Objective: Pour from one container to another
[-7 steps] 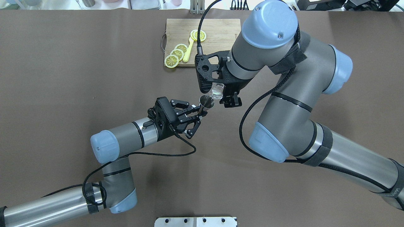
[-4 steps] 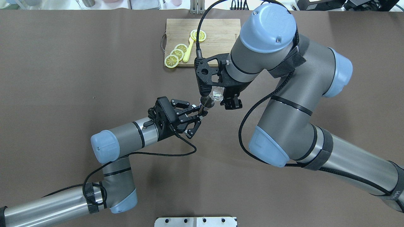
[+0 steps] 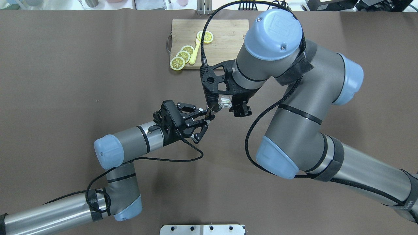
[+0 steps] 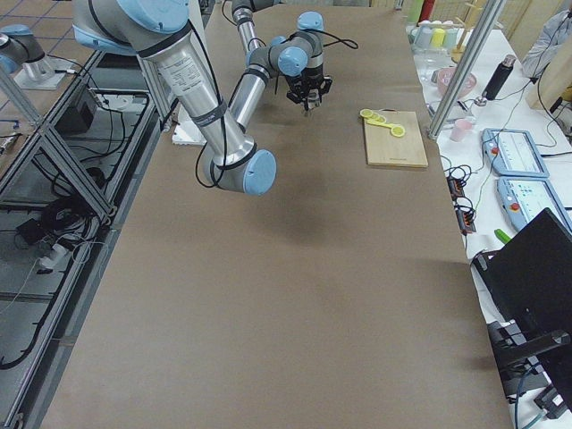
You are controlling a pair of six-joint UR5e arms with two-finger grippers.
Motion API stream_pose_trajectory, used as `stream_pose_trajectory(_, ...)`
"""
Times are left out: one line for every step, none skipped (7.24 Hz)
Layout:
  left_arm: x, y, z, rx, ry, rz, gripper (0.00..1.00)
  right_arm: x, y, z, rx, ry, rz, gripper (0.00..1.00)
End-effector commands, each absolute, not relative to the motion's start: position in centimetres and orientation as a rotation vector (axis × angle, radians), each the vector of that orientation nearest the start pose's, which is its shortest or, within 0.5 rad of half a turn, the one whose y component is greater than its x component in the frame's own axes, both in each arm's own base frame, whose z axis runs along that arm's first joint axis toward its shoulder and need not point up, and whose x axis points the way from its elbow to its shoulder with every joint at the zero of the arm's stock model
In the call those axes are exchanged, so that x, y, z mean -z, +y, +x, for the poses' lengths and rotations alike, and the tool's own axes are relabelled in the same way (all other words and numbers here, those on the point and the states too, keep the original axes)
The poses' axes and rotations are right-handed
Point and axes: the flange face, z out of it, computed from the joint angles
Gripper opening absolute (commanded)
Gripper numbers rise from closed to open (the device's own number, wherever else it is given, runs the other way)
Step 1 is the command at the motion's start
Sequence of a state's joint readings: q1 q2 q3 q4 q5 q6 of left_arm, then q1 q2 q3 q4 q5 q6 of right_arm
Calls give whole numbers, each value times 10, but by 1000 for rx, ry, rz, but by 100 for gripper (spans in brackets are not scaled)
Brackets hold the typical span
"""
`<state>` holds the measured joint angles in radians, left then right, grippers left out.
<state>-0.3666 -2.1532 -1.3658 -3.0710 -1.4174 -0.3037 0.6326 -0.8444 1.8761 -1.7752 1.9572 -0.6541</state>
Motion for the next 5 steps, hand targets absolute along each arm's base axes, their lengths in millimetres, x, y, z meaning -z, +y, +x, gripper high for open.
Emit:
stream_pose_trajectory(-248, -376, 565, -474, 1222, 1457, 0, -134, -442, -444, 1651, -529, 843, 0)
stream_pose_trajectory(-249, -376, 565, -474, 1221, 1456, 0, -135, -442, -445, 1660, -521, 833, 0)
stream_pose_trajectory(-250, -376, 565, -475, 1219, 1455, 0, -132, -440, -447, 1664, -521, 832, 0)
stream_pose_trajectory(-249, -376, 565, -474, 1221, 1456, 0, -131, -440, -449, 1666, -522, 830, 0)
stream_pose_trajectory(-250, -376, 565, -475, 1219, 1455, 0, -127, -440, -451, 1667, -523, 830, 0)
